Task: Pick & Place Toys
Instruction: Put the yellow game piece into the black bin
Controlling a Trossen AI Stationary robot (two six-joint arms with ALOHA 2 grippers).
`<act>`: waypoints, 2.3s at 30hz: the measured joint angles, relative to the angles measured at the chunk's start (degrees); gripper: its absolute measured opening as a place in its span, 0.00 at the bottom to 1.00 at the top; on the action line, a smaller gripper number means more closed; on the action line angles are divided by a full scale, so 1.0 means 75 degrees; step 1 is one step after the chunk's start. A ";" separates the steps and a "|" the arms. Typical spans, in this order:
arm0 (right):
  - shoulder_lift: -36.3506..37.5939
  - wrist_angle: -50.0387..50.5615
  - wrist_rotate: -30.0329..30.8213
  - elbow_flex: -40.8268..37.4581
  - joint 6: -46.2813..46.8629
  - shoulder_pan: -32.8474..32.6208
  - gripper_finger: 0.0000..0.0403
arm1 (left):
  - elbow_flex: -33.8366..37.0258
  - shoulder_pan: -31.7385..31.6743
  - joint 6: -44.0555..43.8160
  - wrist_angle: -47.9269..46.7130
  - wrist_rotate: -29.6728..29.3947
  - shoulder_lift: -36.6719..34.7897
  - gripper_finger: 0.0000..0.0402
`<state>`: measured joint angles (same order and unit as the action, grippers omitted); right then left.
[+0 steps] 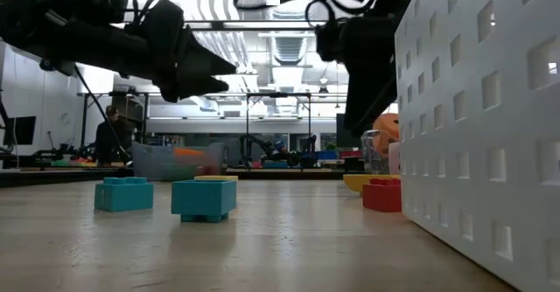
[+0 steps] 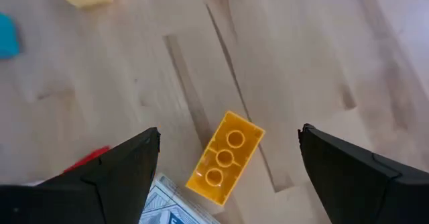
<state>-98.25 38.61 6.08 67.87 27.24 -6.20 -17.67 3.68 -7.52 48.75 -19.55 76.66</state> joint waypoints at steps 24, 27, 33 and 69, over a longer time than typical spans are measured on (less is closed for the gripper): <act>-0.0843 0.0786 -0.0379 -0.0028 0.0743 0.0038 0.87 | 0.0003 0.0003 -0.0255 -0.0481 0.0010 0.0003 0.85; -0.1000 0.0663 -0.0351 -0.0049 0.0711 0.0050 0.87 | 0.0003 0.0003 -0.0252 -0.0481 0.0011 0.0003 0.85; -0.1198 0.0656 -0.0241 -0.0058 0.0582 0.0058 0.87 | 0.0003 0.0003 -0.0249 -0.0484 0.0010 0.0003 0.85; -0.1122 0.0441 0.1793 0.1013 -0.1162 -0.0498 0.28 | 0.0029 -0.0003 -0.0203 -0.0729 -0.0050 0.0003 0.85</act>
<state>-106.67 41.92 19.53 75.47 18.52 -9.93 -17.45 3.66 -9.04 43.29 -19.92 76.69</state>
